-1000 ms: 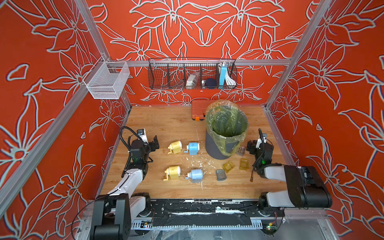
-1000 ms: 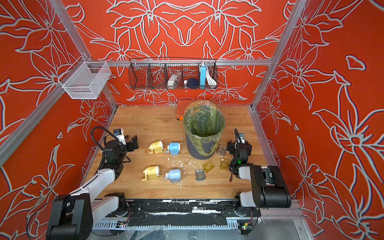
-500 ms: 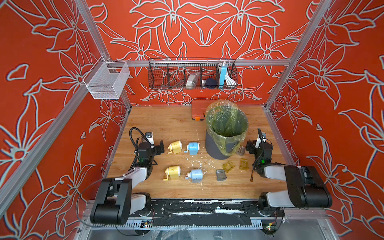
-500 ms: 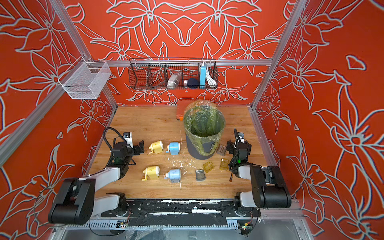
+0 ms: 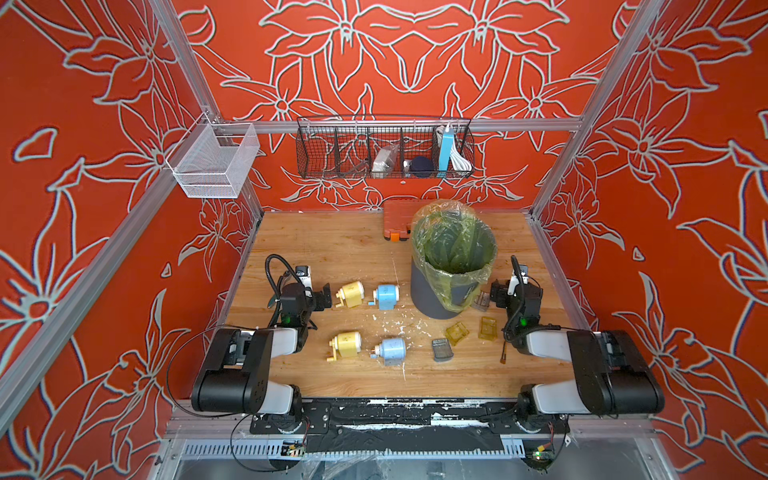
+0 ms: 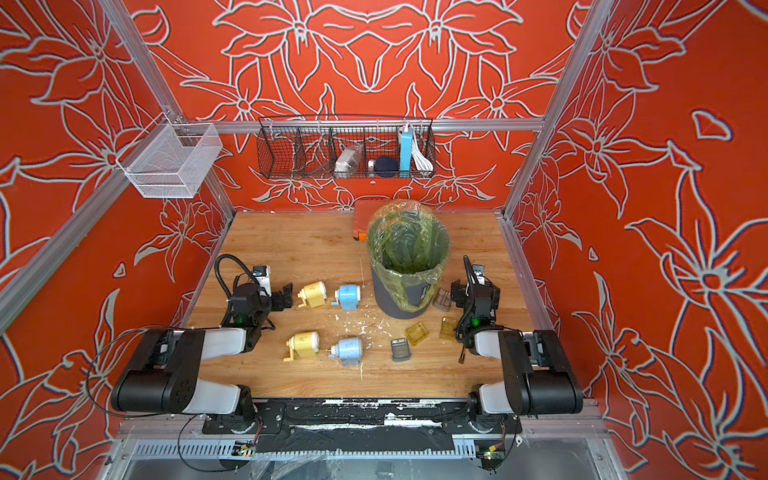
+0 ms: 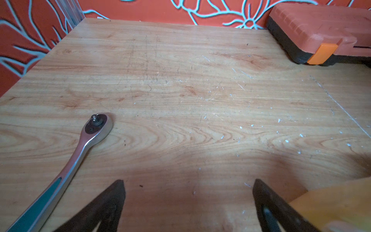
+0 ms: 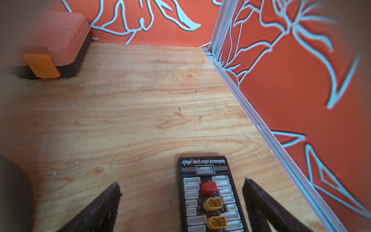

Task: Take out the pencil sharpener tray and clean the shavings
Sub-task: Reset both arms

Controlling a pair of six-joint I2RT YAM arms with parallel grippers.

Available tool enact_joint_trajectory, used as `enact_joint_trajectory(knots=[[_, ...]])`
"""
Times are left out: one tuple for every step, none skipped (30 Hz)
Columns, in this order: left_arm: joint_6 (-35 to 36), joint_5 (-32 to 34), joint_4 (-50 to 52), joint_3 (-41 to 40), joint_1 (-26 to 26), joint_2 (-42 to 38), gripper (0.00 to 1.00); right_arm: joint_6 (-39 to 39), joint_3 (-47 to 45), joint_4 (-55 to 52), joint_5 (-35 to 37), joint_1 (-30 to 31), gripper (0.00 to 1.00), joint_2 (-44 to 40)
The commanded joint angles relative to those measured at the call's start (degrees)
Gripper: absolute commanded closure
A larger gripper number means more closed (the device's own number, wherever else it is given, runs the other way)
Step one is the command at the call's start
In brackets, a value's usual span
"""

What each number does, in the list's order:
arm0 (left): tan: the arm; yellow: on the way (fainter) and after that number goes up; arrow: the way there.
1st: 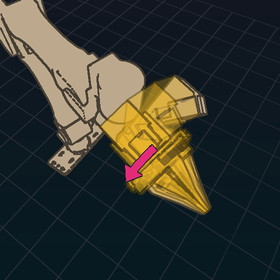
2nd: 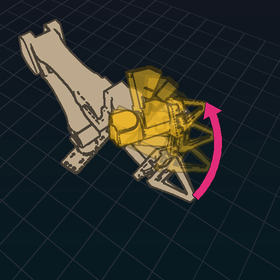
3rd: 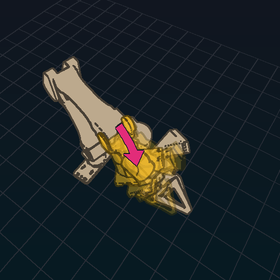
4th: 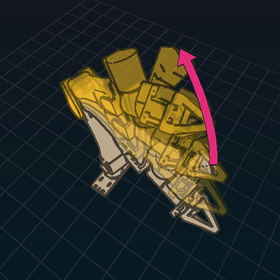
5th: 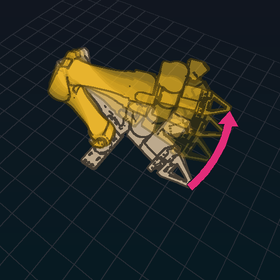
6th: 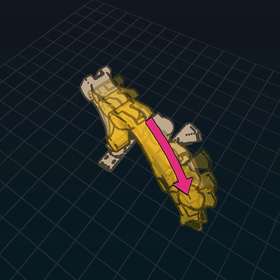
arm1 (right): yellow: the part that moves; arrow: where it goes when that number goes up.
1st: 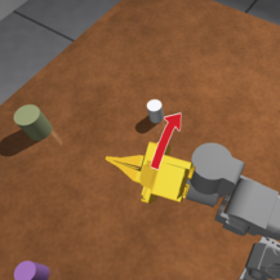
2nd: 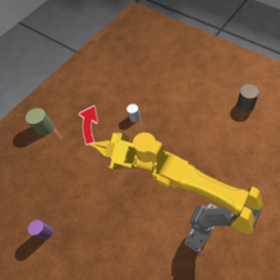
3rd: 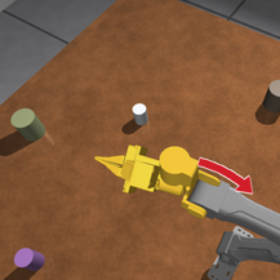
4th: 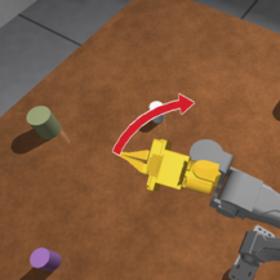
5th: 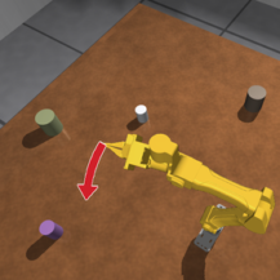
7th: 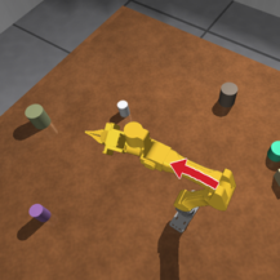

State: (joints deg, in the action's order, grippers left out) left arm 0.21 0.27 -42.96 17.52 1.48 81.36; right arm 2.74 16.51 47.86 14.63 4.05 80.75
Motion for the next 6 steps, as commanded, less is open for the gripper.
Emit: enact_joint_trajectory(knots=[[0.21,-0.36,-0.91,0.68,-0.22,-0.52,0.02,-2.13,2.31,-2.05,-2.55,-0.68,0.03,0.84],[0.23,-0.36,-1.13,0.67,-0.24,-0.55,0.02,-2.71,2.40,-2.76,-4.47,-0.80,0.03,0.64],[0.22,-0.36,-0.99,0.67,-0.23,-0.59,0.02,-2.80,2.20,-1.85,-4.69,-0.80,0.03,0.72],[0.23,-0.36,-0.99,0.63,-0.24,-0.56,0.02,-2.83,2.12,-2.12,-4.62,-0.85,0.03,0.36],[0.23,-0.36,-0.99,0.66,-0.20,-0.58,0.02,-2.74,2.03,-2.14,-4.61,-0.83,0.03,0.21],[0.23,-0.36,-1.00,0.64,-0.23,-0.66,0.02,-2.74,1.87,-1.72,-4.61,-0.82,0.03,0.25]])
